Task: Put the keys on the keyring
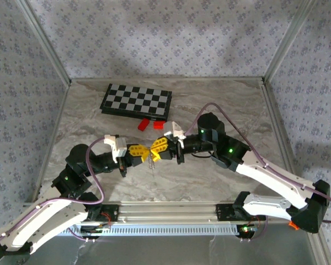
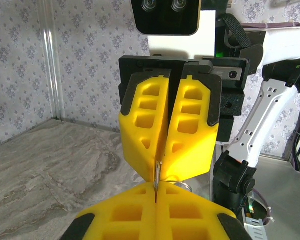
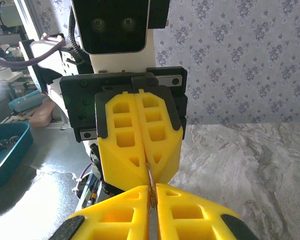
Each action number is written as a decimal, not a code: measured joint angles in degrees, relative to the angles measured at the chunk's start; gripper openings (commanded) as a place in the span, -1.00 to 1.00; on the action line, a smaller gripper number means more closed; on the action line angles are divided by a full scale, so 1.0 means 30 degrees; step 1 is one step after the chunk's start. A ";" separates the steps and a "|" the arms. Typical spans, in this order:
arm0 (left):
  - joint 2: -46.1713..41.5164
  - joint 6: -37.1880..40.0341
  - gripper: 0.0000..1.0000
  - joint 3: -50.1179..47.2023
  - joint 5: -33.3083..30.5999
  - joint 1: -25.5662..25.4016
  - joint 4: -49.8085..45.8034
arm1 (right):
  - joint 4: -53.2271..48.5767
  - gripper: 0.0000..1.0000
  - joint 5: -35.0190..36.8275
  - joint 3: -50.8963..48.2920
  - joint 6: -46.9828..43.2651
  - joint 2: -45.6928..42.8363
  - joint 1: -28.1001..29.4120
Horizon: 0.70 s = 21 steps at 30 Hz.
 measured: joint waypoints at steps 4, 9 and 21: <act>0.0000 0.0051 -1.00 0.0000 -0.0007 0.0000 -0.0029 | -0.0058 -0.99 0.0095 0.0000 -0.0102 0.0000 0.0000; 0.0000 0.0364 -0.84 0.0240 -0.0080 0.0000 -0.0678 | -0.1574 -1.00 0.0787 0.0729 -0.0903 0.0095 0.0321; 0.0058 0.2980 -0.51 0.2805 -0.2193 -0.0029 -0.5734 | -0.8327 -1.00 0.3483 0.4619 -0.4481 0.1144 0.1202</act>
